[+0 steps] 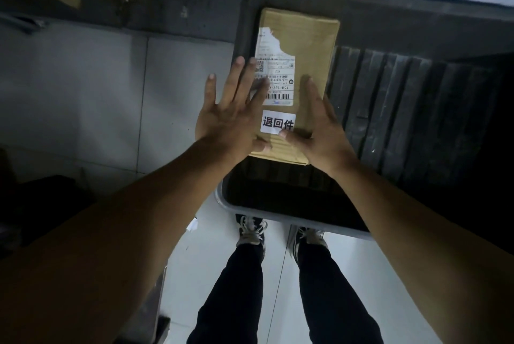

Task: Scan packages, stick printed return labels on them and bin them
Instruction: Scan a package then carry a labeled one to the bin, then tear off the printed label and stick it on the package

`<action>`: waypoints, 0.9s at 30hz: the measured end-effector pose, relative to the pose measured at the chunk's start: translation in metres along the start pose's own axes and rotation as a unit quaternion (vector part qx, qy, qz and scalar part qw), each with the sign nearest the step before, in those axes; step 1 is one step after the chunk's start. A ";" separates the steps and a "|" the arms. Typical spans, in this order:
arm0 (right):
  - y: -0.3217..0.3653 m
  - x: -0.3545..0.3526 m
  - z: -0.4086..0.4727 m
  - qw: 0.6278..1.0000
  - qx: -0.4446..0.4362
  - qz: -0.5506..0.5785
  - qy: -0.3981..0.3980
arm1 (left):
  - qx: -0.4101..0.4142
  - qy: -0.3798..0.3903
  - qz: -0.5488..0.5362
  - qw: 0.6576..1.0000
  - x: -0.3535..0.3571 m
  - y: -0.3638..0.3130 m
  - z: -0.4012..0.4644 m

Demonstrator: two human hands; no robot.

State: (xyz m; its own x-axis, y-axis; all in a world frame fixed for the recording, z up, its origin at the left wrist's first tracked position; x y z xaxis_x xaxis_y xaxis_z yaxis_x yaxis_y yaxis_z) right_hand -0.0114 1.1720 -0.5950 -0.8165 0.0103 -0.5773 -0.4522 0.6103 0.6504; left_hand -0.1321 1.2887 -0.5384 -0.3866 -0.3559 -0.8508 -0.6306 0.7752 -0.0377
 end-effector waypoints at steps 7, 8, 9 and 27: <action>0.011 -0.016 0.001 0.997 0.020 -0.068 0.021 | -0.010 0.022 -0.004 1.000 -0.005 -0.003 -0.002; 0.014 -0.020 -0.001 0.995 0.023 -0.093 0.025 | -0.009 0.023 -0.007 1.000 -0.010 -0.004 -0.005; 0.016 -0.023 -0.001 0.992 0.032 -0.118 0.028 | -0.008 0.025 -0.014 1.000 -0.014 -0.006 -0.008; 0.190 -0.274 -0.319 0.964 0.074 -0.245 -0.071 | 0.025 -0.061 -0.171 0.983 -0.297 -0.140 -0.238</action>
State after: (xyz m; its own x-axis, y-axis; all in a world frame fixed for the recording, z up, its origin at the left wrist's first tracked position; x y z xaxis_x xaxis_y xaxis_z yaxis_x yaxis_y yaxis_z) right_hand 0.0125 1.0327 -0.1558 -0.4552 -0.2052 -0.8664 -0.7067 0.6752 0.2113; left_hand -0.0894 1.1616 -0.1559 -0.0716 -0.5376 -0.8401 -0.6746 0.6466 -0.3562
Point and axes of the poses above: each hand's wrist, its own z-axis towards the middle knuckle, its own x-axis out of the palm, y = z × x, the point moved 5 cm from there along z, towards the middle knuckle, and after that the axes turned 12 degrees about -z, right-handed, at the moved point
